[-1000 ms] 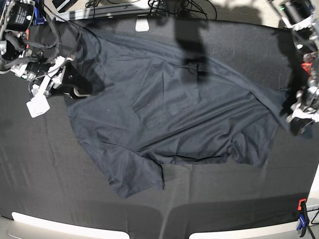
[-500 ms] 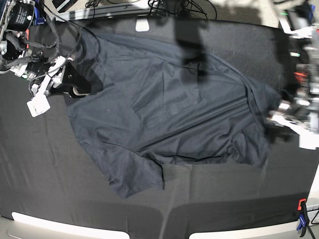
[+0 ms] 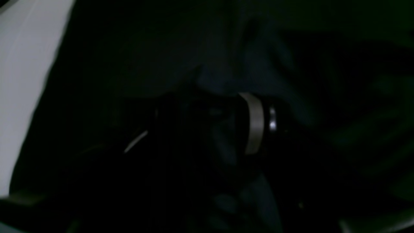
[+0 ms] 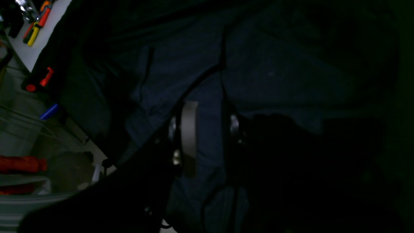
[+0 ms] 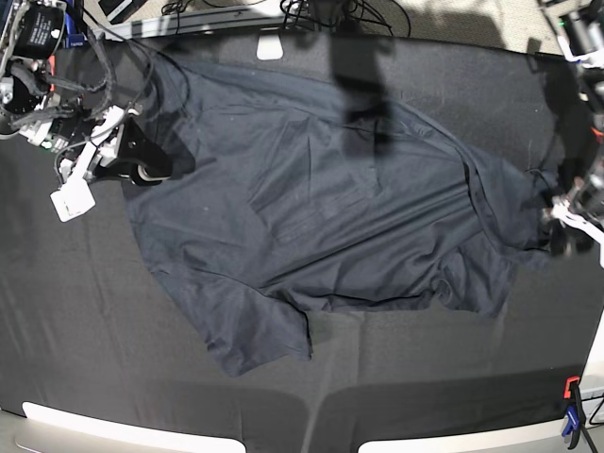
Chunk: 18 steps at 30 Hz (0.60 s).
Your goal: Layout the t-shirt on the table in an organized manner, then fold the t-shirt properly
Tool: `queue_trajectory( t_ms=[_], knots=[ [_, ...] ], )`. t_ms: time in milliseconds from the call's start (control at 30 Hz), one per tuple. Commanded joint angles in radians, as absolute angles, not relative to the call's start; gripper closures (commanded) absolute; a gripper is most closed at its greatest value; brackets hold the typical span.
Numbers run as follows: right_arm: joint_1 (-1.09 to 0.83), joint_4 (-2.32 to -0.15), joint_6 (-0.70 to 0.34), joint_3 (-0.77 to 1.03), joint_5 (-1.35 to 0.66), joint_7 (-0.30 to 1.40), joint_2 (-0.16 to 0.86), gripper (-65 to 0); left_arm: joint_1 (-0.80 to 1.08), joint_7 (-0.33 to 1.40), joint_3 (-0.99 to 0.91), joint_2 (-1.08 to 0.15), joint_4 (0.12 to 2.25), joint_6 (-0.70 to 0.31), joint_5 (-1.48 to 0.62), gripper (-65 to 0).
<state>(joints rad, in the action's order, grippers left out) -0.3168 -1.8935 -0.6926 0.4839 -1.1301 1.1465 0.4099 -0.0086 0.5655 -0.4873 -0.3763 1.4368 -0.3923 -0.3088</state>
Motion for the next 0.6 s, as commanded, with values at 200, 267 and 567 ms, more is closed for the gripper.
queue_trajectory(
  t_ms=[200,267,567],
  knots=[
    [-0.311,-1.909,-0.698,0.49,-1.155,1.129,0.424,-12.6,-0.093,0.414,-0.455,-0.397,1.216,-0.313,-0.173,-27.0],
    [-0.311,-1.909,-0.698,0.49,-1.155,1.129,0.424,-12.6,-0.132,0.408,-0.455,-0.397,1.159,-0.314,-0.173,-27.0],
    [-0.311,-1.909,-0.698,0.489,-1.155,1.129,0.424,-12.6,-0.236,0.404,-0.455,-0.4,1.025,-0.317,-0.13,-22.5]
  ],
)
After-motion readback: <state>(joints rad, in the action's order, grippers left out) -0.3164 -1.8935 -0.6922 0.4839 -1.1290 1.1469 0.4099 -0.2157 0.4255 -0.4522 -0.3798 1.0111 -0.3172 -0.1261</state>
